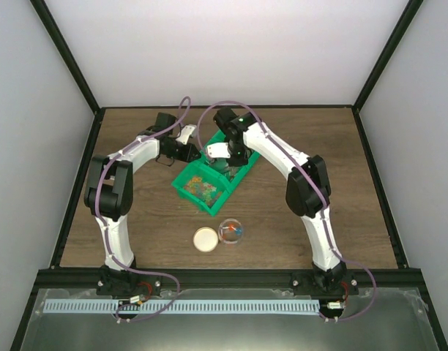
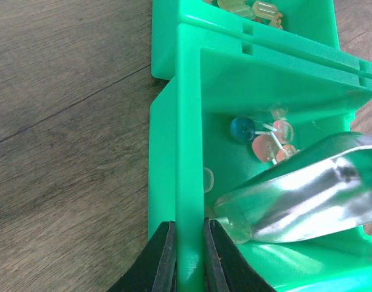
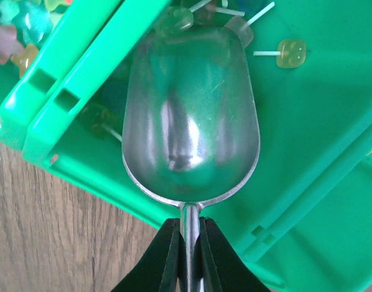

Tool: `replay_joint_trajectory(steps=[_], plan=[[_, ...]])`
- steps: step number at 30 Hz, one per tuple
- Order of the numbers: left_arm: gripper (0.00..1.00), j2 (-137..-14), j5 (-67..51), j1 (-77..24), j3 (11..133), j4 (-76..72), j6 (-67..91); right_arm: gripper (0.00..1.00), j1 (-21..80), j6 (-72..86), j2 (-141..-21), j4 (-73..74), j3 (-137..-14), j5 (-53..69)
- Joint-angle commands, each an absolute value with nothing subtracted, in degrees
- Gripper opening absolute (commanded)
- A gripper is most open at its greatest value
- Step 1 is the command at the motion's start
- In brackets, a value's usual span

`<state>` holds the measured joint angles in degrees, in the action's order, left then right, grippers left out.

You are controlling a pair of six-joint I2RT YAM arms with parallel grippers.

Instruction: Pack the candies

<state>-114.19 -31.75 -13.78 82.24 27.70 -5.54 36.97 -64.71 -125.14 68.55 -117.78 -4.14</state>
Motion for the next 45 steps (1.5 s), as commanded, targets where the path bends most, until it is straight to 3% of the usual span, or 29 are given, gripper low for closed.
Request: replay_joint_trajectory(steps=[1, 10, 24, 37, 45], plan=[[0.04, -116.3, -31.6, -14.4, 80.9, 26.7, -4.2, 0.01, 37.8, -59.2, -129.6, 74.0, -118.8, 2.3], [0.04, -116.3, -32.4, -14.5, 80.4, 26.4, -3.9, 0.01, 34.8, -44.3, -134.1, 71.7, -116.7, 12.9], [0.04, -116.4, -32.3, -14.7, 80.1, 27.6, -5.2, 0.01, 30.3, -29.1, -120.9, 36.6, -89.3, 31.1], [0.04, -116.9, -31.4, -14.4, 80.8, 28.7, -5.8, 0.01, 25.8, -24.7, -113.2, 14.8, -72.9, 38.1], [0.04, -116.9, -30.2, -14.2, 81.5, 30.2, -7.2, 0.01, 25.3, -28.6, -112.9, 16.7, -71.7, 37.5]])
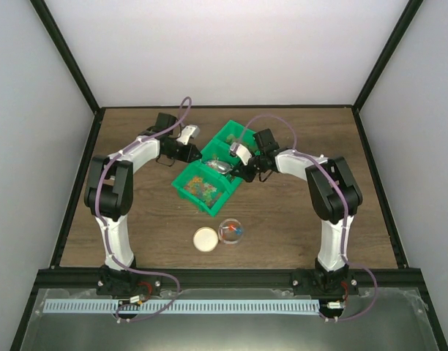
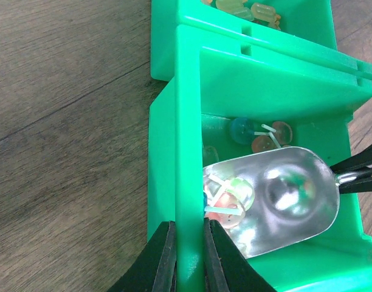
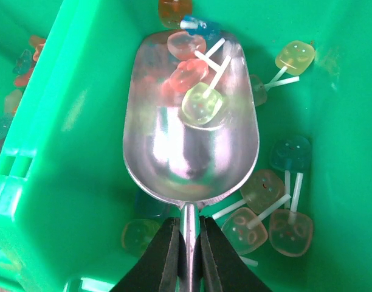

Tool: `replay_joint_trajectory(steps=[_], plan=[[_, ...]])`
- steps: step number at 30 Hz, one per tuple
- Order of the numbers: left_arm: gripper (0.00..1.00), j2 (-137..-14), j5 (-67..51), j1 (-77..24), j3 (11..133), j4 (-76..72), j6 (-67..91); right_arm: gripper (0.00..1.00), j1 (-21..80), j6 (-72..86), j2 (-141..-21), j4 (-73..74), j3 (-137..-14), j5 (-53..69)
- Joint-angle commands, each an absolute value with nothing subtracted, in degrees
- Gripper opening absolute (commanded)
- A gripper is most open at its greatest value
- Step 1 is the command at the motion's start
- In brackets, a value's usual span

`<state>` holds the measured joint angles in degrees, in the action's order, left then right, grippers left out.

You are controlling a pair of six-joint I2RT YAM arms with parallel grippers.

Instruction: Pack the candies

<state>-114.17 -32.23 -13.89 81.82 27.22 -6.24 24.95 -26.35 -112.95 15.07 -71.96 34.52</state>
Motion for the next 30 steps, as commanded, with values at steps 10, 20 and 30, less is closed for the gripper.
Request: replay_joint_trajectory(steps=[10, 20, 30], plan=[[0.04, -117.7, -29.5, -14.0, 83.2, 31.9, -8.1, 0.01, 25.7, -28.4, -117.2, 23.4, -78.0, 35.9], [0.04, -118.5, -29.7, -13.5, 85.2, 33.3, -8.9, 0.01, 24.6, -29.4, -113.4, 16.7, -70.7, 35.8], [0.05, -118.1, -30.3, -12.7, 85.5, 33.4, -9.2, 0.01, 23.4, -28.2, -109.9, 14.0, -69.2, 36.6]])
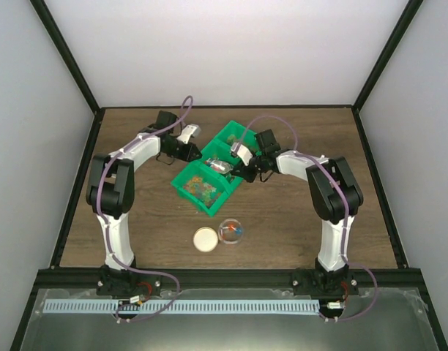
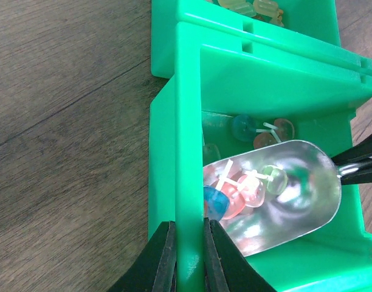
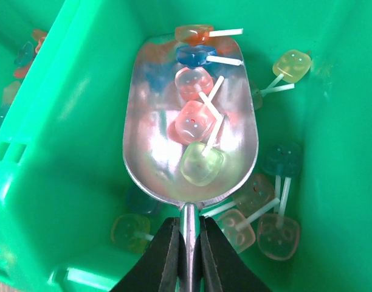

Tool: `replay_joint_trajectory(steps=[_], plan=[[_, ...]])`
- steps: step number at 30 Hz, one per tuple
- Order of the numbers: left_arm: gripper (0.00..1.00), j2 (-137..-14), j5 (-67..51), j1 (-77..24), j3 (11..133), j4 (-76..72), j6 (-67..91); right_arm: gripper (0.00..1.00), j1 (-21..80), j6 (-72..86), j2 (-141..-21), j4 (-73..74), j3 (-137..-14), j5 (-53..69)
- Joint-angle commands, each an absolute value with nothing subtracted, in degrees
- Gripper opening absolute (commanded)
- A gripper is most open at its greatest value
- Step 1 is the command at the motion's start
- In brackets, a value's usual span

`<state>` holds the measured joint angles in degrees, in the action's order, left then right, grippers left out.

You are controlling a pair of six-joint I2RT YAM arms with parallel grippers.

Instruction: Pack the candies

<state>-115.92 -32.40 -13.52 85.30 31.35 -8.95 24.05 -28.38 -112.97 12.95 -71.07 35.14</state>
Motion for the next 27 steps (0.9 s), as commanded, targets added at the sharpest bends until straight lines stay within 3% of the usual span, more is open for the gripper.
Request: replay_joint_trajectory(steps=[1, 8, 13, 17, 27], plan=[[0.05, -118.0, -30.4, -12.7, 85.5, 33.3, -9.2, 0.01, 23.1, -27.8, -109.7, 13.3, -68.5, 36.6], [0.05, -118.8, -30.6, -12.5, 86.0, 33.4, -9.4, 0.01, 24.2, -26.7, -117.4, 17.2, -76.5, 35.5], [0.05, -118.5, -30.5, -12.3, 86.3, 33.6, -9.6, 0.01, 21.8, -27.9, -110.9, 12.2, -67.6, 37.1], [0.05, -119.1, -30.4, -12.1, 86.5, 33.3, -9.4, 0.01, 21.6, -24.8, -115.2, 15.8, -74.7, 37.7], [0.07, -118.1, -30.9, -11.8, 86.8, 33.6, -9.5, 0.01, 19.8, -23.2, -112.5, 10.9, -71.7, 37.9]])
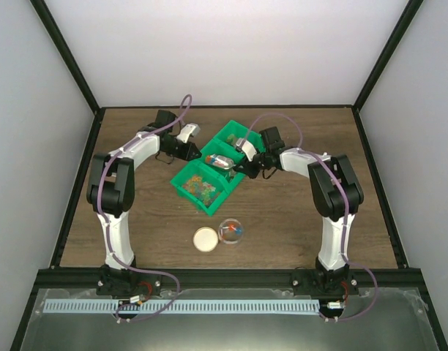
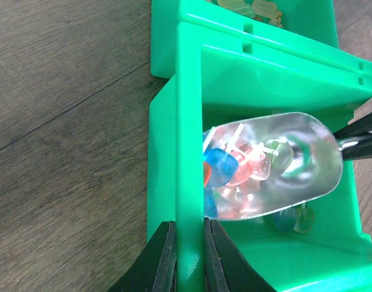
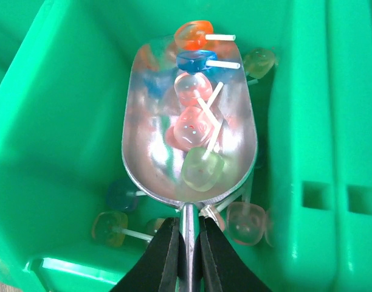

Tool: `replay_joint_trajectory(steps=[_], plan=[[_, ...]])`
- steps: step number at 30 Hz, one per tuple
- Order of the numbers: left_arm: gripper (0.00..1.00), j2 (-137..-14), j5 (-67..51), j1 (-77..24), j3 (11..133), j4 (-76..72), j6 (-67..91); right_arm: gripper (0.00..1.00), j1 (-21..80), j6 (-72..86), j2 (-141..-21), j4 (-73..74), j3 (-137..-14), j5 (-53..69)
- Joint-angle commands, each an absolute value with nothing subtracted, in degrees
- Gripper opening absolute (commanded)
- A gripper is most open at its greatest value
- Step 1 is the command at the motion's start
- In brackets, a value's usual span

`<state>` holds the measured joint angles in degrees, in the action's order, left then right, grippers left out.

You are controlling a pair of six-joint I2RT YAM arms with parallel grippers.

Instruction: Pack the candies

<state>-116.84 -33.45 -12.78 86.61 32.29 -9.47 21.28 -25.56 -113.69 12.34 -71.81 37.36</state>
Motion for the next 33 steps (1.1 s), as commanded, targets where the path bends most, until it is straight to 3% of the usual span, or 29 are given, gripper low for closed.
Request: replay_joint_trajectory(steps=[1, 9, 14, 21, 26, 30, 33], plan=[[0.08, -118.0, -31.0, -11.8, 86.7, 33.5, -9.4, 0.01, 19.5, -22.7, -112.2, 10.2, -71.5, 38.4], [0.09, -117.3, -31.9, -11.1, 87.2, 33.6, -9.8, 0.01, 18.8, -21.2, -109.2, 5.4, -67.8, 41.4], [0.19, -117.0, -33.0, -10.8, 87.5, 34.1, -10.1, 0.01, 18.4, -19.7, -107.7, 2.7, -66.1, 42.5], [0.57, -115.9, -36.5, -9.6, 89.6, 35.3, -10.7, 0.01, 17.8, -17.9, -105.4, -0.3, -63.7, 44.4], [0.73, -115.0, -39.5, -8.1, 91.3, 36.9, -10.1, 0.01, 17.7, -17.5, -101.8, -1.1, -62.9, 46.1], [0.99, -112.9, -38.9, -6.7, 91.0, 36.5, -9.9, 0.01, 17.4, -18.2, -96.6, -1.5, -61.3, 48.7], [1.0, -111.9, -37.5, -5.8, 90.5, 36.4, -10.3, 0.01, 17.4, -17.9, -92.6, -3.0, -58.8, 50.8]])
